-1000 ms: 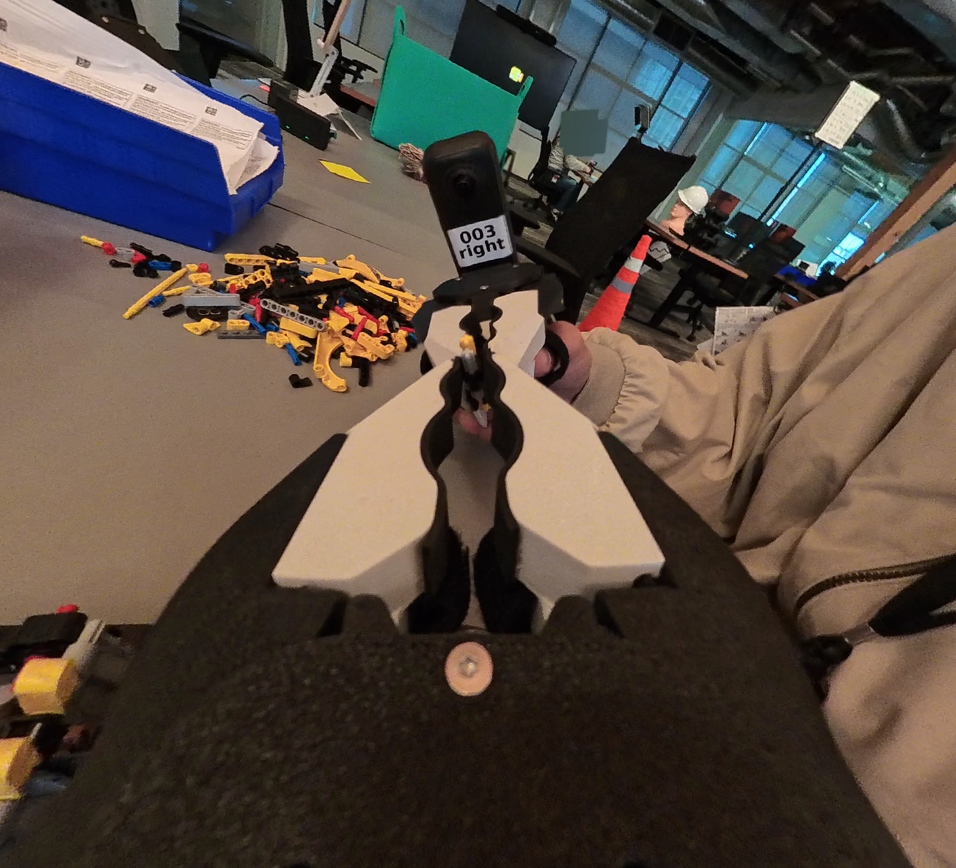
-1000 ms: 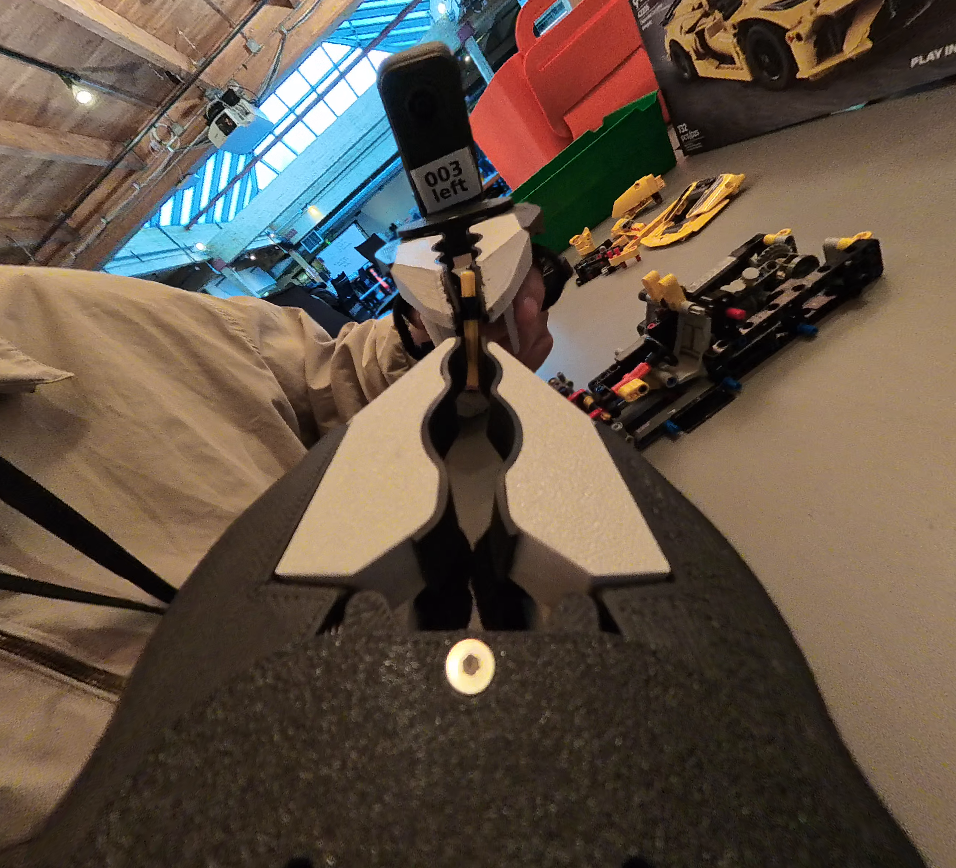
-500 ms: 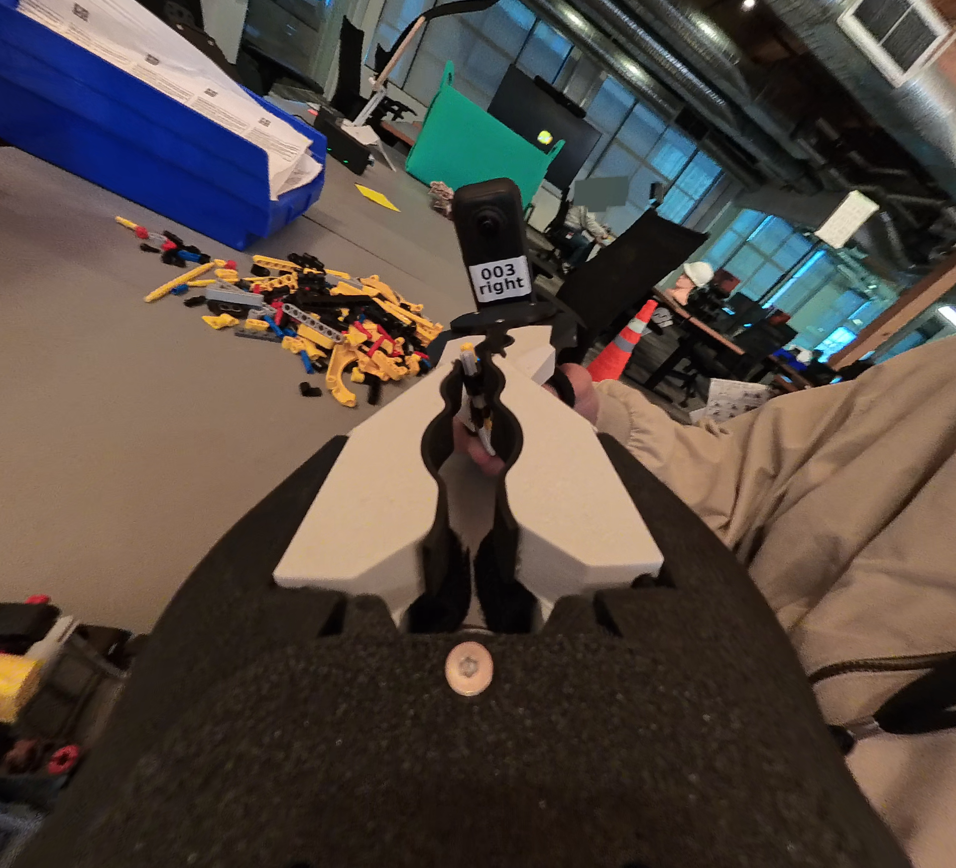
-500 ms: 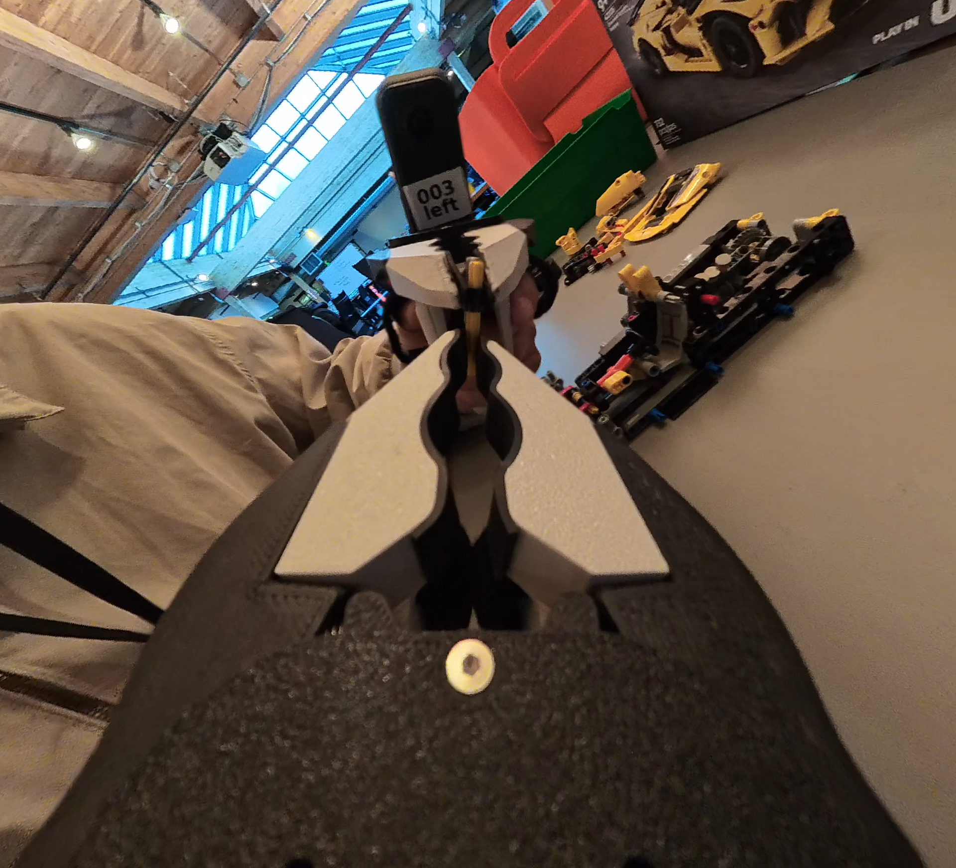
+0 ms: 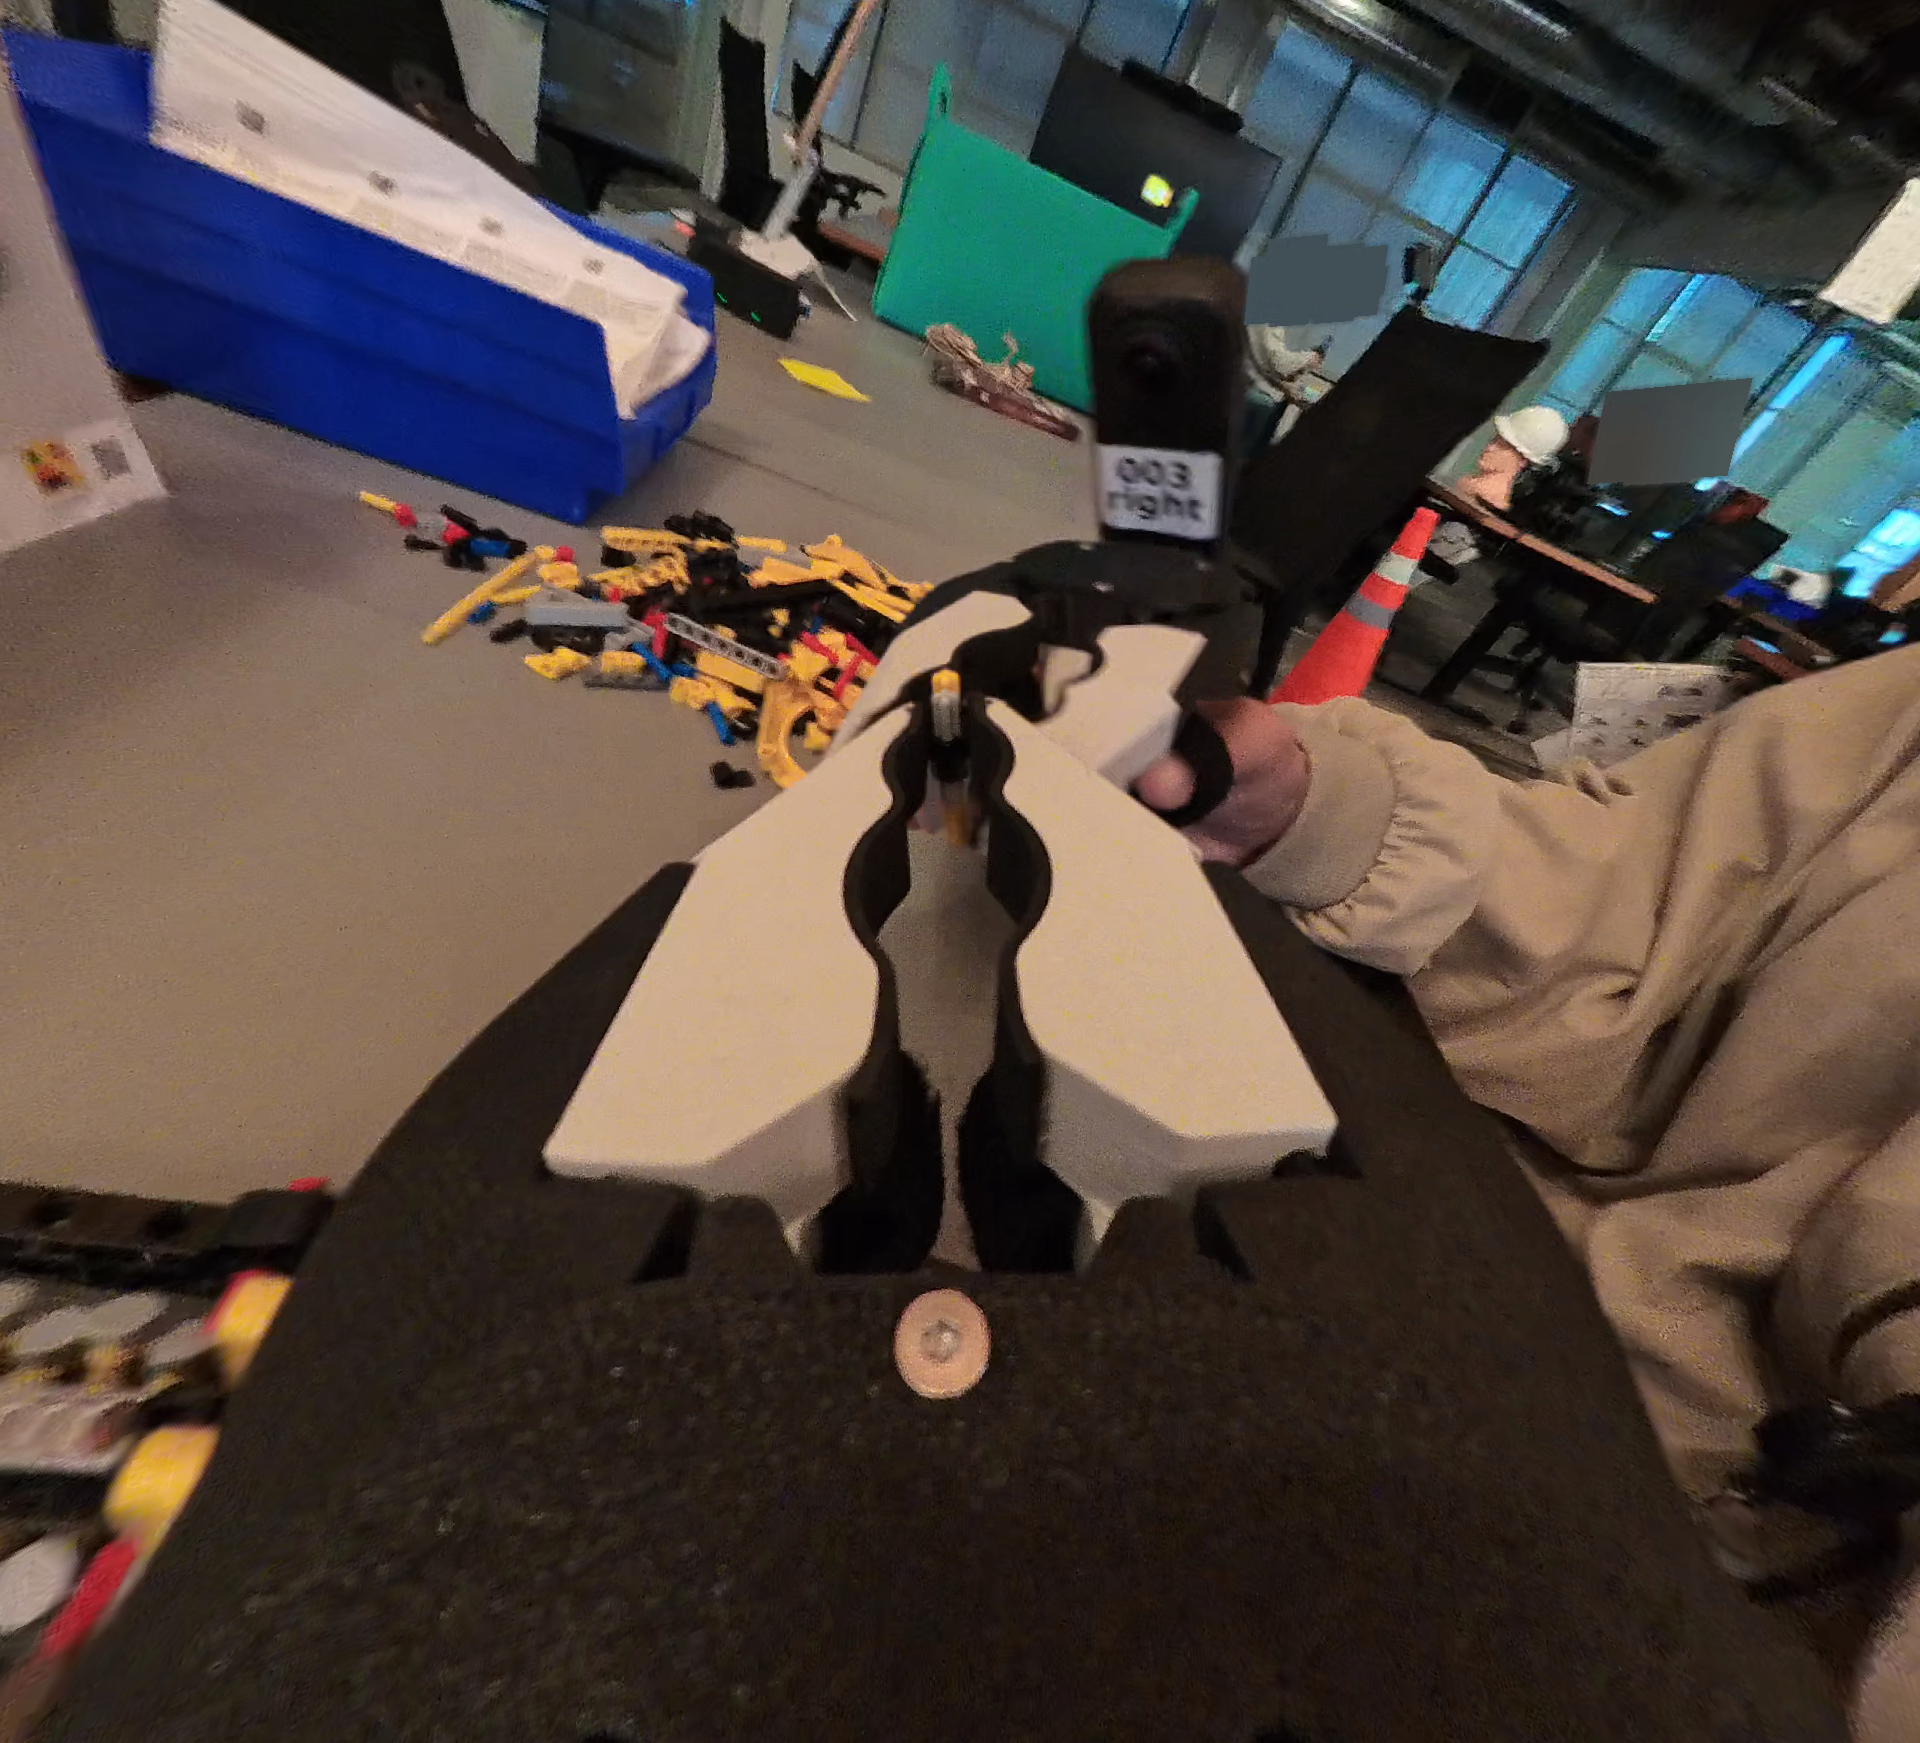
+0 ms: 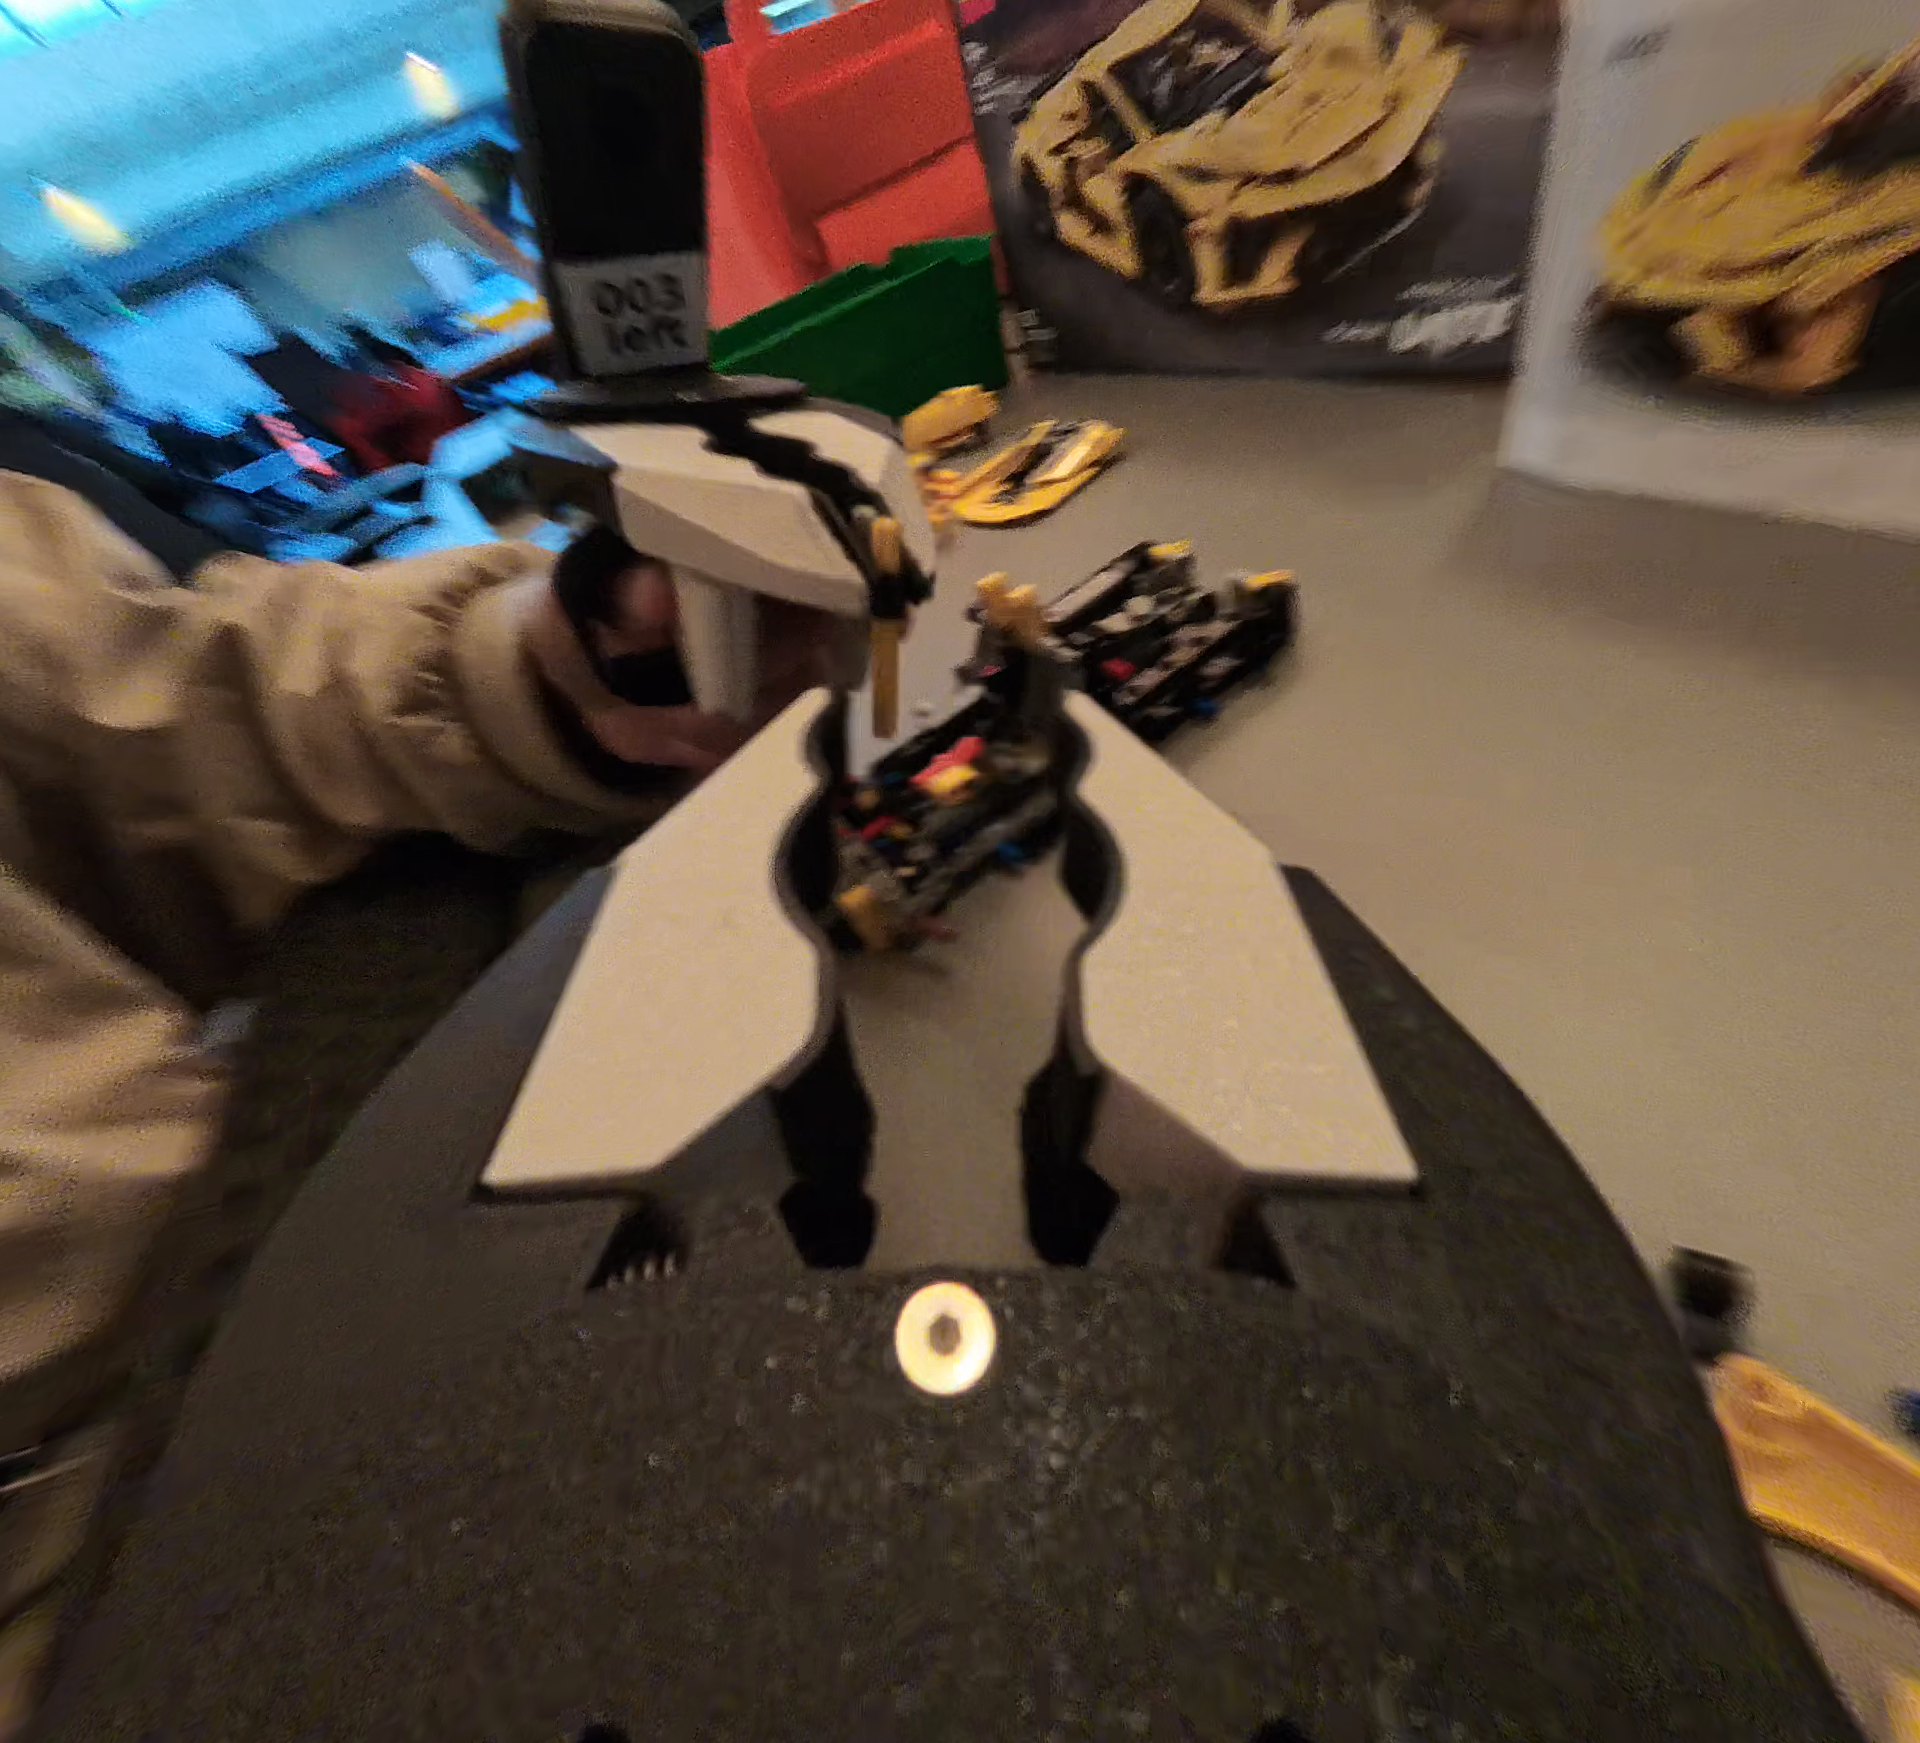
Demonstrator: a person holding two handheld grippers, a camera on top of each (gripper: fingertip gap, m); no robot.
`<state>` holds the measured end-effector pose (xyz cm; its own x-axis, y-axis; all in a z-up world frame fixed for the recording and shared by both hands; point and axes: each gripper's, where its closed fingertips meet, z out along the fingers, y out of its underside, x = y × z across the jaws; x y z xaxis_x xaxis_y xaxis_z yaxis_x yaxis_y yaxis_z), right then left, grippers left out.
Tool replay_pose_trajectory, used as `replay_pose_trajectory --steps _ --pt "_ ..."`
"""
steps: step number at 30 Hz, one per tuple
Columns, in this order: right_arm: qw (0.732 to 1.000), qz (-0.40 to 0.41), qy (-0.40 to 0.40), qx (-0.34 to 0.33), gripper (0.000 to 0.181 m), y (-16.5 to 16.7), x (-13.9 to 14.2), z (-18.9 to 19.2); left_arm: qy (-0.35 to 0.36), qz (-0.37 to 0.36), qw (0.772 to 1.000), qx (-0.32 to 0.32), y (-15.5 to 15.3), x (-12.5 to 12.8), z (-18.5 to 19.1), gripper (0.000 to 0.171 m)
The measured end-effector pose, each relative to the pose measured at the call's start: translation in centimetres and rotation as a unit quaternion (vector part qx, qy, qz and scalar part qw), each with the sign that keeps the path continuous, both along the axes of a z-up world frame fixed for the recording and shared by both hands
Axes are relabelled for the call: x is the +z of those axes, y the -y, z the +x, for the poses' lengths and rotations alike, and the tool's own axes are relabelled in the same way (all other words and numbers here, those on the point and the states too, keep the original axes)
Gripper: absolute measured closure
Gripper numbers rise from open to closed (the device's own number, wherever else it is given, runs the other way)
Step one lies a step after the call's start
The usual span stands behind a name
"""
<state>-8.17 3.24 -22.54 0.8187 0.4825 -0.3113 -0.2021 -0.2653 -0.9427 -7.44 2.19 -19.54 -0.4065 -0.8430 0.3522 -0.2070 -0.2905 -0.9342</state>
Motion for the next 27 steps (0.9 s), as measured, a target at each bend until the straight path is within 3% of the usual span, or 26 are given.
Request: replay_pose_trajectory --steps 4,7,10,12,16,18,21,23,27 --pt "0.991 0.011 0.117 -0.07 0.107 -0.7 -1.0 1.9 -0.062 0.058 0.995 0.048 -2.7 -2.0 -0.1 0.165" --pt "0.991 0.012 0.115 -0.07 0.097 -0.8 -1.1 1.6 -0.108 0.014 0.993 0.043 -3.6 -2.3 -1.0 0.164" --pt "0.983 -0.006 0.156 -0.092 0.111 -0.6 -1.9 2.3 -0.155 0.023 0.979 0.129 -8.5 -2.3 -3.7 0.164" --pt "0.985 0.0 0.144 -0.096 0.121 -0.2 -1.6 2.4 -0.215 0.086 0.949 0.212 -13.9 -3.1 -8.2 0.165" --pt "0.992 -0.019 0.102 -0.072 0.121 -0.7 -2.0 1.5 -0.446 0.166 0.837 0.269 -21.2 -7.3 -20.5 0.164" --pt "0.99 -0.025 0.119 -0.078 0.13 -1.1 -2.2 1.6 -0.48 0.153 0.818 0.279 -22.9 -7.7 -23.2 0.164" --pt "0.99 -0.036 0.123 -0.06 0.131 -1.2 -2.8 1.0 -0.5 0.149 0.805 0.282 -23.8 -8.6 -24.1 0.164" --pt "0.99 -0.036 0.129 -0.052 0.131 -1.0 -3.2 0.8 -0.528 0.166 0.78 0.29 -24.8 -10.1 -24.8 0.164" --pt "0.983 0.003 0.171 -0.073 0.141 -0.5 -2.5 1.6 -0.547 0.189 0.758 0.3 -25.6 -12.1 -25.1 0.164"
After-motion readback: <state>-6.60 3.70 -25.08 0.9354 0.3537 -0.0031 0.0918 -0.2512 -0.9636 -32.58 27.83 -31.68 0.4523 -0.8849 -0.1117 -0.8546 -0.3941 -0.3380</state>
